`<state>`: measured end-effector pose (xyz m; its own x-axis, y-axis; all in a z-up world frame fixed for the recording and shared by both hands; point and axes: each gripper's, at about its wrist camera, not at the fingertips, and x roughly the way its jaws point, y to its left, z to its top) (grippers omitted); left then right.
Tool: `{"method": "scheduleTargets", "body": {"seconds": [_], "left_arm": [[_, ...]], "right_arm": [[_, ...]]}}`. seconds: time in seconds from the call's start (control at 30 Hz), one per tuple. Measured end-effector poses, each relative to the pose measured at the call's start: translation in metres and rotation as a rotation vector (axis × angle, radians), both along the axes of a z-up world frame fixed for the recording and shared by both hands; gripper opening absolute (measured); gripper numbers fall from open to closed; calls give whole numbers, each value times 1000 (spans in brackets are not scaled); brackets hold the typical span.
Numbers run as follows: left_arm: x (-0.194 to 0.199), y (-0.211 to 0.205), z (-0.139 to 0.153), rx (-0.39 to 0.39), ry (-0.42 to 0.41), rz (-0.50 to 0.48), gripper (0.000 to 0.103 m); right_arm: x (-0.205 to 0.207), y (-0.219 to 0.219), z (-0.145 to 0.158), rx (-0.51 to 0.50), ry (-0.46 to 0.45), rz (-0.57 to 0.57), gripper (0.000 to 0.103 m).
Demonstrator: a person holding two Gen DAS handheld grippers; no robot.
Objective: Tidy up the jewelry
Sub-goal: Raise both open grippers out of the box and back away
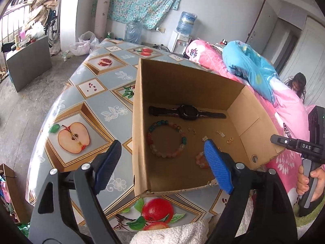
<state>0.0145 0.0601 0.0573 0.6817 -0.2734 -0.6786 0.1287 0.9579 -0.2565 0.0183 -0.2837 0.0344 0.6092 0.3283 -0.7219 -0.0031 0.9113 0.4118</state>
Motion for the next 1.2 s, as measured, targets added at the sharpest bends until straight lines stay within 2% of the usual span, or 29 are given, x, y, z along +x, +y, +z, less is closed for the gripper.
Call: {"method": "scheduleTargets", "body": {"seconds": [0.1, 0.23, 0.43, 0.67, 1.2], "left_arm": [[-8, 4, 10, 0, -33, 22, 87], [-13, 7, 15, -6, -10, 45, 91], [-22, 6, 16, 4, -14, 50, 94], [-24, 13, 22, -56, 3, 65, 95], [-22, 32, 23, -4, 19, 198, 95]], "right_arm": [[-20, -3, 11, -24, -78, -44, 60], [-44, -1, 21, -54, -148, -91, 65], [-70, 23, 28, -132, -216, -61, 70], [-74, 41, 26, -125, -229, -9, 70], [-75, 56, 26, -75, -241, 39, 71]]}}
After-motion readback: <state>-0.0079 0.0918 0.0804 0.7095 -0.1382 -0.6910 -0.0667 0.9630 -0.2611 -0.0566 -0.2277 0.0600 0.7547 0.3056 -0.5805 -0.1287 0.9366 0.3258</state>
